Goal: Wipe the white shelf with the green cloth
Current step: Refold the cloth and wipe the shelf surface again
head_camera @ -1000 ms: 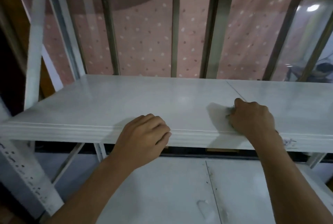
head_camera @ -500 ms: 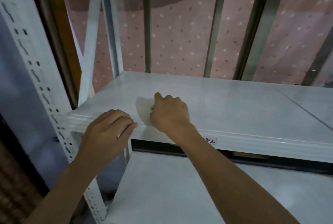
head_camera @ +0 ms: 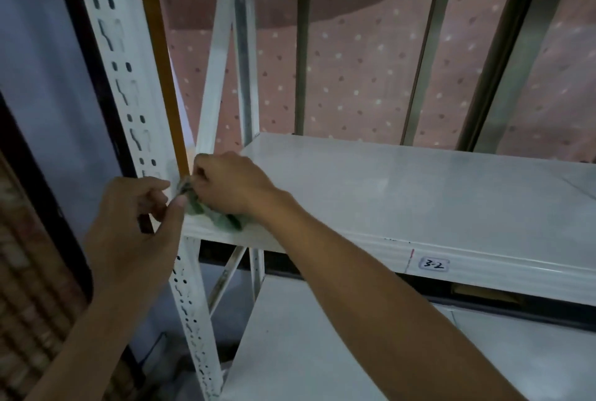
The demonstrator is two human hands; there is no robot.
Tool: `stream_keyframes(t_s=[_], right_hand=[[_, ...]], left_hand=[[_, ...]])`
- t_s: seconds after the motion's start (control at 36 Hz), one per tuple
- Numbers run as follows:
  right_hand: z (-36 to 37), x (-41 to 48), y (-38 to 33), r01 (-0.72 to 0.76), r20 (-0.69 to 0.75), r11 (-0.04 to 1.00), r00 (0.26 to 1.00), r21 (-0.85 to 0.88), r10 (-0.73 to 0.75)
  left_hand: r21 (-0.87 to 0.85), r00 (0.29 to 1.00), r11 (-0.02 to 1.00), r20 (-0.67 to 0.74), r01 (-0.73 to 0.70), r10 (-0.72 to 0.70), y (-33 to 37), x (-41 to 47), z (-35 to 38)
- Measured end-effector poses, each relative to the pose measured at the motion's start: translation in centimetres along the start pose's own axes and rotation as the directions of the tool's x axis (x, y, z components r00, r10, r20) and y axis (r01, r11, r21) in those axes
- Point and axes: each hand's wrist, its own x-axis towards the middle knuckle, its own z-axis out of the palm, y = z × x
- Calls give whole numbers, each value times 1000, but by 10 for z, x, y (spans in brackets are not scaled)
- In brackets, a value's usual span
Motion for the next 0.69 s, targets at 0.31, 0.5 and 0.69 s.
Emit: stream_keyframes(t_s=[0.31, 0.5, 0.69], right_hand=[[1, 35, 29, -108, -101, 968, 991, -225, 87], [-35, 39, 40, -221, -162, 969, 966, -113, 202], [-94, -23, 130, -411, -180, 893, 907, -182, 381]], left_hand=[[-51, 919, 923, 83, -382, 385, -10, -16, 58], [-12, 905, 907, 69, -421, 421, -10, -19, 63], [-108, 807, 835, 217, -539, 549, 55, -21, 116]])
